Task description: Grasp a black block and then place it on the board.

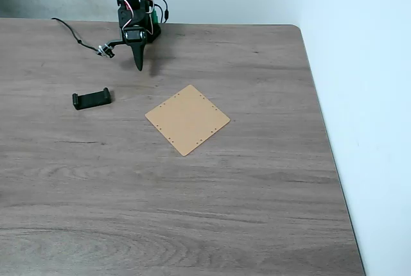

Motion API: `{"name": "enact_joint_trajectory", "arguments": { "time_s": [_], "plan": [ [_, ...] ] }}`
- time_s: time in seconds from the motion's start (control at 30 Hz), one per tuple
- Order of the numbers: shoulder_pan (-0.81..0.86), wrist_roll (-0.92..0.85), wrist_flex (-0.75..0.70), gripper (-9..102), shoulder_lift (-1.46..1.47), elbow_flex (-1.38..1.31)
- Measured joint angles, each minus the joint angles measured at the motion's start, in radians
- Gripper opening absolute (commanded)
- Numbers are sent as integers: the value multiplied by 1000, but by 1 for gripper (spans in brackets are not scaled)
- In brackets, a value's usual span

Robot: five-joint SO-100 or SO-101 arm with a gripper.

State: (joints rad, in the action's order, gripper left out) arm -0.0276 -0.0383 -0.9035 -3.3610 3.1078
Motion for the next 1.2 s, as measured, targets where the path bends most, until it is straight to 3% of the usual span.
{"name": "enact_joint_trajectory", "arguments": {
  "time_s": [0.57, 0.9, 1.2],
  "plan": [
    [0, -81, 14, 0, 0, 0],
    [26, -437, -2, 2, 267, -224],
    [97, -770, 117, 12, 719, -502]
  ]
}}
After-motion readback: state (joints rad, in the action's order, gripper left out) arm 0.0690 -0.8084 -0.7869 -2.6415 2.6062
